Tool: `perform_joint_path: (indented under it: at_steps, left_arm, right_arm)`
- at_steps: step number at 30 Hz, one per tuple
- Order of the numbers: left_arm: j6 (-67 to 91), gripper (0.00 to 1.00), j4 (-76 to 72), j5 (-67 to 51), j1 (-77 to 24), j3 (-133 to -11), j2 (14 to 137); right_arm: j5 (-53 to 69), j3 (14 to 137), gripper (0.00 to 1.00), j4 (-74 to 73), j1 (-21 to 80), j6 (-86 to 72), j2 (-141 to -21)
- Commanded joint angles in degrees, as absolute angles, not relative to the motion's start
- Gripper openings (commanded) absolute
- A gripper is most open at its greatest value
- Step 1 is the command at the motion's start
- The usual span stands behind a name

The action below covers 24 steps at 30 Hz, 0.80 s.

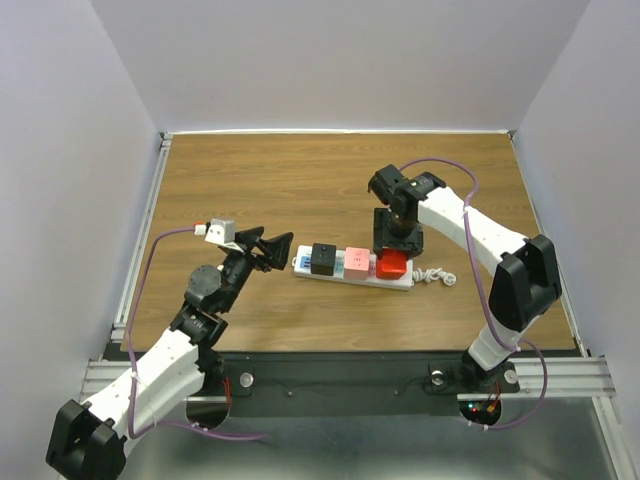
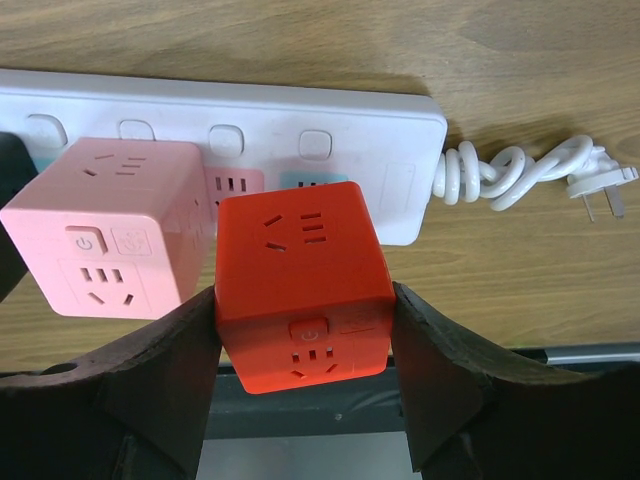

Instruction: Insert the plug

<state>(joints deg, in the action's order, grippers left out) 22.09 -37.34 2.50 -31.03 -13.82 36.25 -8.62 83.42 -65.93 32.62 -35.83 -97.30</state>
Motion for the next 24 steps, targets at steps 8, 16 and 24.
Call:
perform_joint_path:
  at_steps: [8,16,24]
  left_arm:
    - [21.5,0.99,-39.7,2.9,-31.0,-13.3,34.9]
    - [21.6,0.99,-39.7,2.7,-31.0,-13.1,34.1]
    - [21.7,0.99,-39.6,2.6,-31.0,-12.8,33.6]
  right_arm:
    - [-10.5,84.1,0.00,-70.2,32.4,-38.6,-95.8]
    - [-10.1,83.0,0.00,-69.7,32.3,-39.2,-94.8]
    - [-10.8,81.0,0.00,-69.1,32.3,-39.7,-95.0]
